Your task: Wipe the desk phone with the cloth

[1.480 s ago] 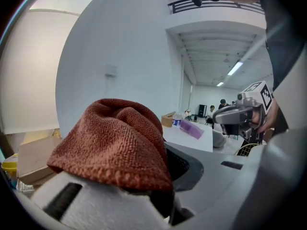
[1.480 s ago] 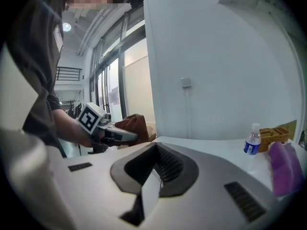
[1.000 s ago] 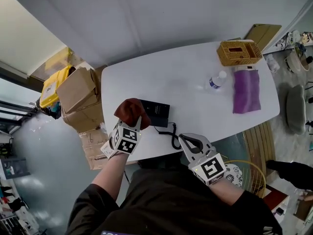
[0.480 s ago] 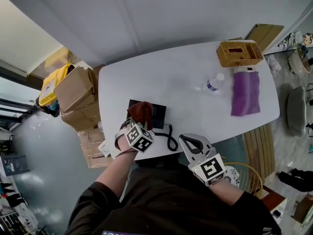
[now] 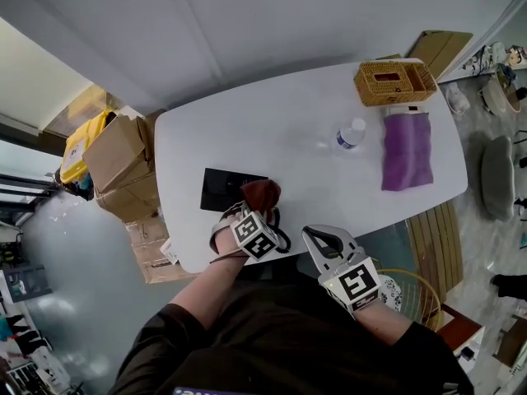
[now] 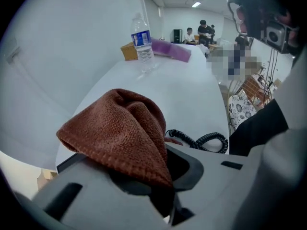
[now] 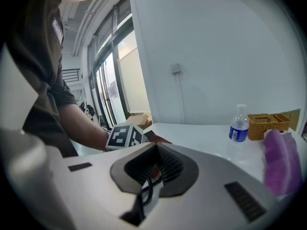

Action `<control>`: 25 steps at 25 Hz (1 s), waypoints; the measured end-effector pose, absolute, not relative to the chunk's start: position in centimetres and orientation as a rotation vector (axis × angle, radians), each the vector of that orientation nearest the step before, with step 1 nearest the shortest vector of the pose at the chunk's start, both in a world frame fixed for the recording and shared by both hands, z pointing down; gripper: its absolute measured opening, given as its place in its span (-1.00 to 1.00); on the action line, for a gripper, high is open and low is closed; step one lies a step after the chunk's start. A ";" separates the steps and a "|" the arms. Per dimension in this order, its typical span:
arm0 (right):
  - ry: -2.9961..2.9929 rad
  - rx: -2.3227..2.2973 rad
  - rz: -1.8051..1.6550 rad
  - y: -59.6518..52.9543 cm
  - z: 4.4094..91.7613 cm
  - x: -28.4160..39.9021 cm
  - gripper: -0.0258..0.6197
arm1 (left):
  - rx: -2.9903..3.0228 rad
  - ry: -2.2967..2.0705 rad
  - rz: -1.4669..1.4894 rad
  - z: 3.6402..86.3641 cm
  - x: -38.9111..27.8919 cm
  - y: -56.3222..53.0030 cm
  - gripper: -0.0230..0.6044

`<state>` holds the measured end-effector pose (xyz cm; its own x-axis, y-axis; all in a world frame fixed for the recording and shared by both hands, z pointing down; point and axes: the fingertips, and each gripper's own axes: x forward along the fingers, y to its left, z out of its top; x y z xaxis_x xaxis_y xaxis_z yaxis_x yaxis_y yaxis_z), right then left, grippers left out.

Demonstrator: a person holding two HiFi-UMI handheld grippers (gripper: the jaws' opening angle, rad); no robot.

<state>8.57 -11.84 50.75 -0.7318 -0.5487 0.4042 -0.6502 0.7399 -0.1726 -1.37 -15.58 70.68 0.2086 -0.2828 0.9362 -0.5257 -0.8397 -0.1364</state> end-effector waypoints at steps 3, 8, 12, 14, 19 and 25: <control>-2.615 0.929 0.446 -11.8 50.9 8.8 -0.84 | 2.278 -0.760 1.671 70.2 -0.7 -15.7 -0.75; -2.645 0.910 0.455 -12.1 50.6 8.4 -0.84 | 2.245 -0.878 1.646 67.0 -4.4 -18.3 -0.75; -2.666 0.897 0.455 -12.5 50.4 8.1 -0.84 | 2.168 -0.993 1.671 65.0 -9.4 -20.9 -0.75; -2.666 0.891 0.461 -12.6 50.5 8.2 -0.84 | 2.130 -1.029 1.688 64.5 -11.4 -21.9 -0.75; -2.665 0.885 0.464 -13.1 50.3 8.6 -0.84 | 2.056 -1.004 1.763 66.2 -13.4 -23.3 -0.75; -2.646 0.914 0.465 -13.3 50.8 10.3 -0.84 | 2.082 -0.934 1.829 67.8 -10.5 -23.8 -0.75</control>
